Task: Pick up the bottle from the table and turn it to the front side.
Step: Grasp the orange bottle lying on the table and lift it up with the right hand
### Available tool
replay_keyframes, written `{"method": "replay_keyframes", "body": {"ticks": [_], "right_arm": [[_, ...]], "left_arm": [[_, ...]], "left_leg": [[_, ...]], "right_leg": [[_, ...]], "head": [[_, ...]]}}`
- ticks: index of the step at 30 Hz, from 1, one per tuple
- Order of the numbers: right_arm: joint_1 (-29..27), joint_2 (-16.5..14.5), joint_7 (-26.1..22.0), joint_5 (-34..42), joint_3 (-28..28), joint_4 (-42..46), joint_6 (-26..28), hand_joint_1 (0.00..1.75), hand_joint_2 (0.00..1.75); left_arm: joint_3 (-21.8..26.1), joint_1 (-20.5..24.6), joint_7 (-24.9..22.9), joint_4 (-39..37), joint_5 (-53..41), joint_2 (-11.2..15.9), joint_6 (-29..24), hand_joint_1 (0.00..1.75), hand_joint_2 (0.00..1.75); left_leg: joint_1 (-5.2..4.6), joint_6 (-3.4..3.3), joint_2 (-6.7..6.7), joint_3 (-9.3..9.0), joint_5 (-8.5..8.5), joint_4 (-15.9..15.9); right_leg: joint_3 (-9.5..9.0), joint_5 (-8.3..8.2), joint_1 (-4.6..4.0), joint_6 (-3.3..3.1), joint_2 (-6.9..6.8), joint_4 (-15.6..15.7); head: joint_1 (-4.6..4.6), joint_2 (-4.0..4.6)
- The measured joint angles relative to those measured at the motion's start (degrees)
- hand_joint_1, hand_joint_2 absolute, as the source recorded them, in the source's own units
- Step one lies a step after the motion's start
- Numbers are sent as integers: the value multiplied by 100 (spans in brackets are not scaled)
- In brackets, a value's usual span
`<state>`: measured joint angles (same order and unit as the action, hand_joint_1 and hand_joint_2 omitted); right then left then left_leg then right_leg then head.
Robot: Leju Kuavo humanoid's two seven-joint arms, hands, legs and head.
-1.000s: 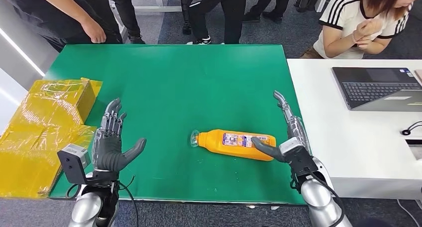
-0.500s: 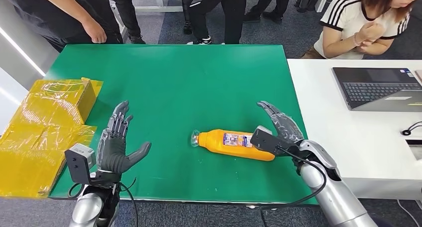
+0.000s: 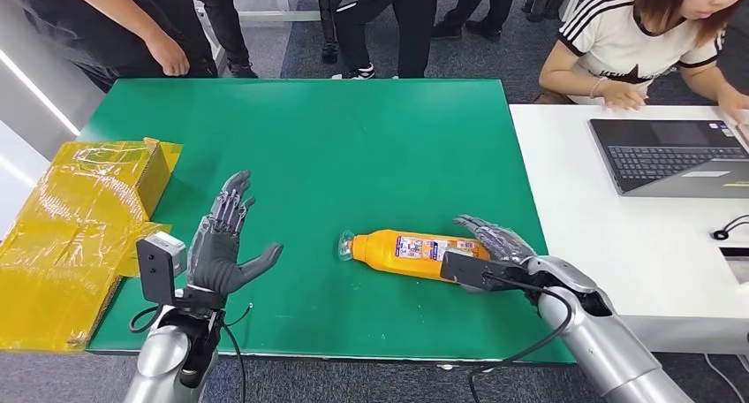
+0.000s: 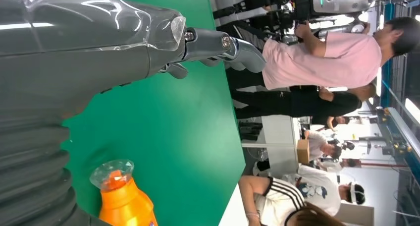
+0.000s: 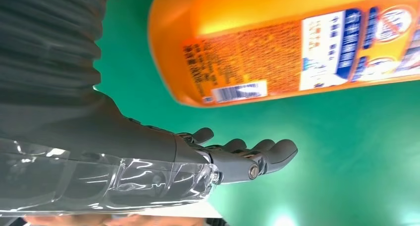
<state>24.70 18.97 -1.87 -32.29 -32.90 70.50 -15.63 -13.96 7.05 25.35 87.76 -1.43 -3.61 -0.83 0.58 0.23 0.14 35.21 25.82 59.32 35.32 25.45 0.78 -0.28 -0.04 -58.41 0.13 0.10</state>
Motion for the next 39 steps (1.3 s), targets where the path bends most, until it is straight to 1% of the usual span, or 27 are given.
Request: {"method": "replay_keyframes", "body": {"ticks": [5, 6, 9, 10, 13, 14, 16, 17, 21, 25, 31, 35, 39], "right_arm": [[41, -205, -132, 106, -81, -329, 413, 0, 175], [46, -249, -131, 101, -98, -390, 451, 5, 175], [61, -314, -146, 82, -159, -546, 472, 71, 175], [74, -322, -170, 85, -175, -600, 465, 87, 175], [154, -337, -257, 116, -207, -749, 434, 112, 175], [183, -341, -275, 126, -215, -790, 428, 123, 175], [246, -349, -308, 156, -236, -877, 416, 130, 175], [286, -353, -324, 179, -253, -928, 406, 139, 175], [449, -356, -397, 273, -354, -1142, 318, 170, 175], [556, -356, -414, 299, -456, -1261, 236, 175, 175], [638, -356, -430, 350, -540, -1351, 258, 175, 175], [562, -368, -676, 723, -511, -1367, 604, 175, 175], [290, -457, -1091, 1349, -253, -1180, 1031, 175, 175]], "left_arm": [[-1, 194, -14, -164, -78, -79, 84, 0, 175], [-2, 251, -15, -217, -88, -92, 94, 0, 175], [-3, 359, -16, -365, -70, -112, 116, 0, 175], [-3, 374, -16, -407, -35, -113, 131, 0, 175], [-3, 388, -15, -498, 91, -113, 195, 0, 175], [-3, 389, -15, -521, 117, -113, 211, 0, 175], [-3, 390, -15, -552, 170, -113, 247, 0, 175], [-3, 390, -15, -563, 213, -113, 285, 0, 175], [-1, 392, -81, -594, 571, -122, 625, 0, 175], [2, 393, -162, -628, 914, -134, 927, 0, 175], [19, 392, -197, -675, 1020, -137, 1026, 0, 175], [26, 378, -137, -684, 848, -139, 890, 0, 175], [39, 315, -54, -684, 658, -139, 702, 0, 175]], "left_leg": [[1, 0, 0, 0, 0, -1], [1, 0, 0, -1, 0, -1], [1, 1, 0, -1, -1, -1], [1, 2, 0, -1, -1, -1], [1, 2, -2, -1, -1, -1], [1, 2, -2, -1, -1, -1], [0, 2, -2, -1, -1, 0], [0, 1, -2, -1, -1, 0], [0, 1, -2, -2, -2, 1], [1, 2, -3, -5, -1, 1], [1, 2, -3, -6, -1, 0], [1, 2, 0, -4, -2, 0], [1, 2, 6, -1, -2, 0]], "right_leg": [[1, 0, -1, 0, 0, 0], [1, 0, -1, 0, 0, -1], [0, 0, -1, 0, 0, -1], [0, 0, -1, -1, 1, -2], [0, 0, -1, -1, 3, -1], [0, 0, 0, -1, 3, -1], [-1, 0, 0, 0, 3, 0], [-1, 0, 0, 0, 3, 0], [-1, -1, 0, 0, 3, 0], [-2, -2, 0, -1, 5, -1], [-2, -2, -1, -1, 5, -1], [-3, -2, -1, -1, 1, -1], [-2, -1, -1, -1, -2, -1]], "head": [[0, 1], [0, 0], [0, -1], [0, -1], [0, -2], [0, -1], [0, -1], [0, 0], [-1, -1], [0, -1], [0, 0], [-1, 1], [0, 0]]}}
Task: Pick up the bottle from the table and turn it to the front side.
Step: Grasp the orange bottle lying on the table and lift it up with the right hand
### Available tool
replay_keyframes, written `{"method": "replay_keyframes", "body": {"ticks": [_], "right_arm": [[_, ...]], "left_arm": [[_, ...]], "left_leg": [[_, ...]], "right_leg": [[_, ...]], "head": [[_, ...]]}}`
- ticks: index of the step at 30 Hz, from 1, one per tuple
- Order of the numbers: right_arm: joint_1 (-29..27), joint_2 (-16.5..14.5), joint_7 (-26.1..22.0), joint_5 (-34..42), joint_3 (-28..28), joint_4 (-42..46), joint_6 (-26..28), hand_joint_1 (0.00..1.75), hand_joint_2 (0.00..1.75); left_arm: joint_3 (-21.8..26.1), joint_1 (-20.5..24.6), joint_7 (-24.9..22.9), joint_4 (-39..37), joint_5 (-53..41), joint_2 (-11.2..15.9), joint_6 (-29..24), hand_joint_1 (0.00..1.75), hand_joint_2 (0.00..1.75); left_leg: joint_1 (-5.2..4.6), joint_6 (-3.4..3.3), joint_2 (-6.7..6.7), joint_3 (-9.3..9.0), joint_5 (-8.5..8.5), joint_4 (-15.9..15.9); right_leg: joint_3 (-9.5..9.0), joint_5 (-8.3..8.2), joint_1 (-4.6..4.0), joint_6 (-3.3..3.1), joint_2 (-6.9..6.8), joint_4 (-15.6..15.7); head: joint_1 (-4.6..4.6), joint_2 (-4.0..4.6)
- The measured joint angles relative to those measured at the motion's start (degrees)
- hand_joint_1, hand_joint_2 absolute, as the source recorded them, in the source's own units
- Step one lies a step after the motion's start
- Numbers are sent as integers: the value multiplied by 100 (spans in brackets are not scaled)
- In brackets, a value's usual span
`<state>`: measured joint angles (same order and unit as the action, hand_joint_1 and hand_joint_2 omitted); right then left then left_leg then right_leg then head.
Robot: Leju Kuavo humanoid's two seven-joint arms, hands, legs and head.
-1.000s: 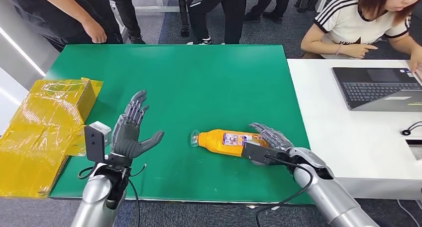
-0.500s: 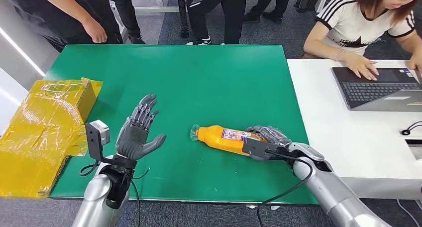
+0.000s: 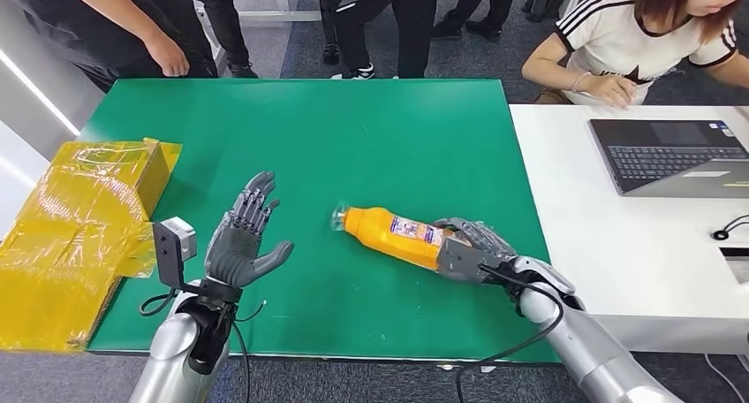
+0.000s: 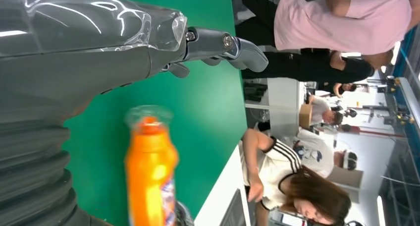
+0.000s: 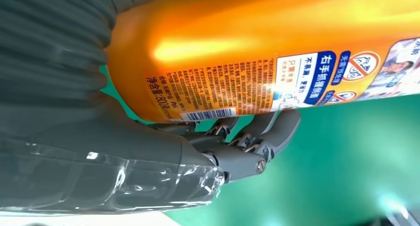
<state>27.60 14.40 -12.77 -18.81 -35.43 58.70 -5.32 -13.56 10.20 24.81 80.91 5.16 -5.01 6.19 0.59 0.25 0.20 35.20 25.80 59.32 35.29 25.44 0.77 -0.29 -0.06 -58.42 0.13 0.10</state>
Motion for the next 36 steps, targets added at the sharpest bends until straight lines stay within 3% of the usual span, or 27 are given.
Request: {"method": "replay_keyframes", "body": {"ticks": [6, 10, 15, 20, 26, 31, 36], "right_arm": [[-658, -238, -653, 1171, 681, 824, 383, 175, 175], [-1058, -307, -777, 1375, 987, 1260, 614, 175, 175], [-1272, -340, -916, 1491, 1180, 1468, 727, 175, 175], [-1237, -450, -1213, 1844, 1276, 1473, 869, 175, 175], [-616, -956, -1500, 1629, 943, 1066, 1381, 175, 175], [-208, -1326, -1487, 1533, 564, 839, 1755, 175, 175], [35, -1472, -1479, 1612, 373, 647, 1783, 175, 175]], "left_arm": [[-3, -42, 229, 1, -402, 3, -388, 0, 175], [-58, -45, 453, 28, -1000, -6, -1047, 0, 175], [-179, -52, 455, 72, -1030, -20, -1177, 0, 175], [-210, 98, 93, 44, -139, 1, -509, 0, 175], [-254, 1161, -579, -651, 1264, 3, 664, 0, 175], [-348, 1908, -800, -1195, 1736, -54, 849, 0, 175], [-427, 2302, -883, -1445, 1849, -114, 845, 0, 175]], "left_leg": [[0, 1, 6, 2, 4, -1], [0, 1, 6, 4, 5, -2], [-1, 0, 3, 3, 4, -1], [0, 0, 3, 3, 2, 0], [4, 11, -6, -2, -13, -1], [4, 12, -3, -1, -22, -1], [2, 11, -4, 2, -20, -1]], "right_leg": [[3, 5, 0, 1, -4, 1], [3, 7, 0, 2, -5, 1], [2, 5, 1, 2, -2, 1], [2, 4, 1, 0, -2, 0], [7, -11, -1, -10, 10, -6], [8, -12, -2, -11, 7, -11], [8, -12, -1, -11, 8, -8]], "head": [[0, 0], [0, 1], [0, 0], [0, -1], [1, 0], [0, -1], [0, -1]]}}
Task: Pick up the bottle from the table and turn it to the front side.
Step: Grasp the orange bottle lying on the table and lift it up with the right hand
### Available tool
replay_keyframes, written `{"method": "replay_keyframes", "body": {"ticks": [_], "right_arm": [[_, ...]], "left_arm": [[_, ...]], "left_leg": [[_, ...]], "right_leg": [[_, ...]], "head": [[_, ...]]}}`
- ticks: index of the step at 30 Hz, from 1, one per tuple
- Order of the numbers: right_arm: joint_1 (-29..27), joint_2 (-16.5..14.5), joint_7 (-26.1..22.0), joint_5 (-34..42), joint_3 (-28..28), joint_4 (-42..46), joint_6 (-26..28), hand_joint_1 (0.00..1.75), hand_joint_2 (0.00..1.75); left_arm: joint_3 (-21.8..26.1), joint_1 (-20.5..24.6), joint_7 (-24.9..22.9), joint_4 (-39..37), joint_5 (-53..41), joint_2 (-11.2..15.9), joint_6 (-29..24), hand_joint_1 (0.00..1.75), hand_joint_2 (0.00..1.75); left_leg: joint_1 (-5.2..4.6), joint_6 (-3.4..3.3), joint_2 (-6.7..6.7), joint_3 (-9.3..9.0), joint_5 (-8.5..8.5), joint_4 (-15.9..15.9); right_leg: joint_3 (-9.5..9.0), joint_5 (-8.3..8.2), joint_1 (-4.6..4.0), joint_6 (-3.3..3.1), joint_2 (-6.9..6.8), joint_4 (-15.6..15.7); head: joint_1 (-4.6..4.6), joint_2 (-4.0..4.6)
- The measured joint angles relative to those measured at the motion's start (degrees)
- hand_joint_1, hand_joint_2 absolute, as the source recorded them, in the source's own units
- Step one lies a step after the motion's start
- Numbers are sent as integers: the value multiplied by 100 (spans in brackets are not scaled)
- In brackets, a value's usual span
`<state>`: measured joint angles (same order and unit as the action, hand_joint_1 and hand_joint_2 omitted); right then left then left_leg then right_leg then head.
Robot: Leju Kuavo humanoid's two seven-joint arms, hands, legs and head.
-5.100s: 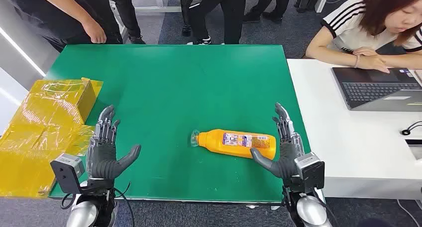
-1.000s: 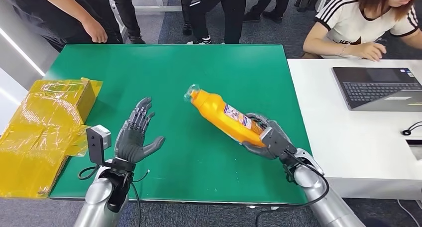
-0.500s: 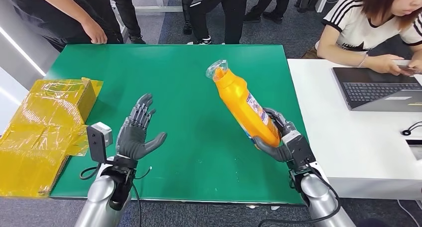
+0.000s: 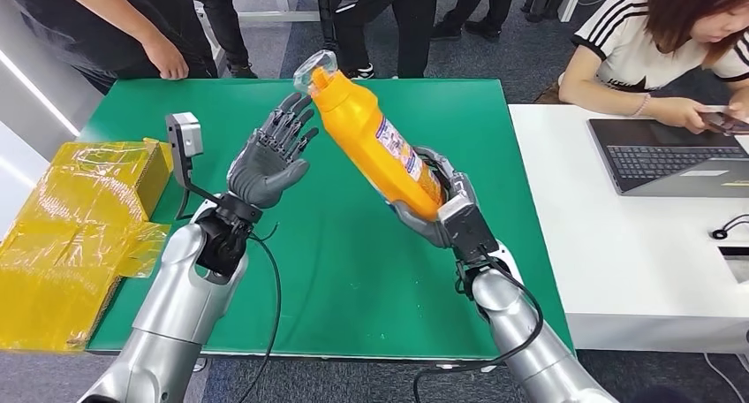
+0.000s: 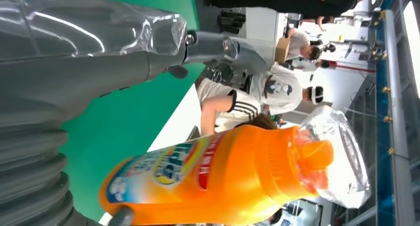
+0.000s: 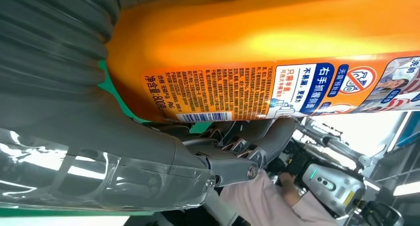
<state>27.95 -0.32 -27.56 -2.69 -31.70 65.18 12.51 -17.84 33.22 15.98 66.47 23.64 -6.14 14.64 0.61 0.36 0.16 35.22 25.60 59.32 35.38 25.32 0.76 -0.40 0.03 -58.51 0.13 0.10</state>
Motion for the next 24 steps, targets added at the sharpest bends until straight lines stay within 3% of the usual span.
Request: {"method": "replay_keyframes", "body": {"ticks": [9, 18, 22, 24], "right_arm": [[159, -335, 172, -138, -241, -268, 88, 175, 175], [213, -383, 311, -241, -294, -437, 8, 175, 175], [229, -396, 331, -279, -294, -520, -22, 175, 175], [235, -399, 335, -294, -290, -555, 3, 175, 175]], "left_arm": [[-87, 446, 92, -303, -209, -72, -330, 0, 175], [-87, 552, -3, -499, -75, -108, -241, 0, 175], [-87, 555, -123, -545, 92, -154, -110, 175, 175], [-88, 552, -178, -569, 184, -173, -11, 175, 175]], "left_leg": [[1, 0, 2, 1, 0, 0], [0, 0, 3, 2, 0, 0], [0, 0, 3, 3, 0, 0], [0, 0, 3, 2, 0, 0]], "right_leg": [[1, 0, -1, 0, -3, 0], [1, 0, 0, 0, -3, 1], [1, 0, 0, 0, -3, 2], [1, 0, 0, 0, -3, 2]], "head": [[0, 1], [0, 1], [0, 1], [0, 1]]}}
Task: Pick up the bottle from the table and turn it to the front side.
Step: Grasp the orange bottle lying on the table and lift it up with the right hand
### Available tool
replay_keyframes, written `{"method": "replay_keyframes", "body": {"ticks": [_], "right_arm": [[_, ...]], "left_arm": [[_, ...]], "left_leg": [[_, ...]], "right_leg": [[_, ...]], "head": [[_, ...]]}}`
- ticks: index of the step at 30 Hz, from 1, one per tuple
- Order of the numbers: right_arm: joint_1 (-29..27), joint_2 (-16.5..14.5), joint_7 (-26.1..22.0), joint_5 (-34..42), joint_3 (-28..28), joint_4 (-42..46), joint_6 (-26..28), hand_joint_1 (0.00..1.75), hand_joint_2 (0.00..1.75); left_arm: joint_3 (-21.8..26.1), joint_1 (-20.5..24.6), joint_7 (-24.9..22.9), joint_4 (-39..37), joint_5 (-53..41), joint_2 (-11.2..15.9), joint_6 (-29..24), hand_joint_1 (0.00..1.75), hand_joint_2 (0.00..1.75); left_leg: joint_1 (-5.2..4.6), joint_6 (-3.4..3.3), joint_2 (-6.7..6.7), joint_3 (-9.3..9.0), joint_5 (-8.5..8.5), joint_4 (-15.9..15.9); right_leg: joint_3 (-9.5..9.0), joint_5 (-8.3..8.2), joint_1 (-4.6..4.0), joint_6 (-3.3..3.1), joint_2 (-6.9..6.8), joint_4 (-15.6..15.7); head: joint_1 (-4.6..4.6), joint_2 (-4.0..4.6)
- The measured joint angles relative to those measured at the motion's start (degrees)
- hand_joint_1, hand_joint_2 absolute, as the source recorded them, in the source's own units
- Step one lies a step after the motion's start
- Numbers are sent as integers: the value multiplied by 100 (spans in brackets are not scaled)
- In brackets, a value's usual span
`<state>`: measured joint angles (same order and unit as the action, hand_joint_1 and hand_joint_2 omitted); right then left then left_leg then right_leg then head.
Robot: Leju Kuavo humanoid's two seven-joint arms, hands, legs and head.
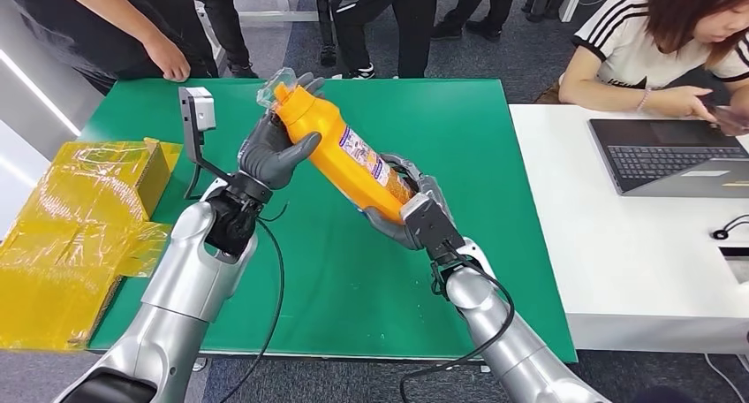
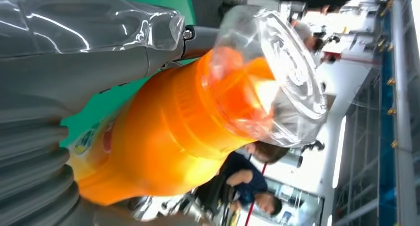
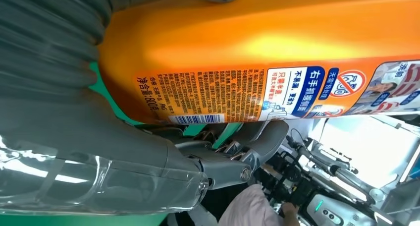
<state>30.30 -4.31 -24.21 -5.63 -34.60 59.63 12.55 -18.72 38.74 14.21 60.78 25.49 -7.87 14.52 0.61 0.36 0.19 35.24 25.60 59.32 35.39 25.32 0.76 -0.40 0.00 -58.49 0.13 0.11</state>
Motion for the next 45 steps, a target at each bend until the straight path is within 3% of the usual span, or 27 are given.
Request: {"method": "replay_keyframes", "body": {"ticks": [10, 17, 25, 26, 29, 30, 41, 45], "right_arm": [[-96, 0, -45, -178, 181, -55, 132, 175, 175], [-142, 0, -104, -252, 303, -137, 190, 175, 175], [-142, -55, -159, -260, 342, -239, 169, 175, 175], [-141, -65, -161, -255, 344, -251, 162, 164, 175], [-140, -95, -163, -195, 348, -285, 116, 34, 175], [-140, -102, -162, -156, 352, -294, 96, 1, 175], [-405, 10, -275, 332, 774, -36, -146, 0, 175], [-770, 108, -279, 584, 1048, 396, -233, 0, 175]], "left_arm": [[-68, -56, -169, -28, 367, -183, 233, 175, 175], [-338, -89, 81, 62, -88, -407, -282, 175, 175], [-505, -189, 194, 212, -385, -465, -602, 175, 175], [-510, -200, 209, 226, -425, -465, -633, 175, 175], [-513, -240, 282, 253, -562, -461, -716, 175, 175], [-513, -253, 310, 257, -619, -455, -739, 175, 175], [-275, -434, 501, 242, -1044, 38, -736, 175, 175], [-78, -428, 520, 141, -1295, 180, -898, 175, 175]], "left_leg": [[0, 0, -1, 0, 0, 0], [0, -1, 0, 2, 0, 0], [1, 0, 0, 2, 0, -1], [1, 0, 0, 2, 0, -1], [1, 0, 1, 3, 0, -2], [1, 0, 1, 3, 0, -2], [1, 0, -1, 2, 0, -2], [0, 0, 0, 2, 1, -2]], "right_leg": [[2, 0, 0, 0, 2, 0], [2, 0, 0, 0, 1, 1], [2, 0, 0, 0, 1, -1], [2, 0, -1, 0, 1, -1], [2, 0, -1, 0, 0, -1], [2, 0, -1, 0, 0, -1], [4, 0, 0, 0, 0, 0], [5, 1, 0, 1, 0, 2]], "head": [[0, -1], [0, -1], [1, -2], [0, -2], [0, -1], [1, -1], [0, -1], [0, 0]]}}
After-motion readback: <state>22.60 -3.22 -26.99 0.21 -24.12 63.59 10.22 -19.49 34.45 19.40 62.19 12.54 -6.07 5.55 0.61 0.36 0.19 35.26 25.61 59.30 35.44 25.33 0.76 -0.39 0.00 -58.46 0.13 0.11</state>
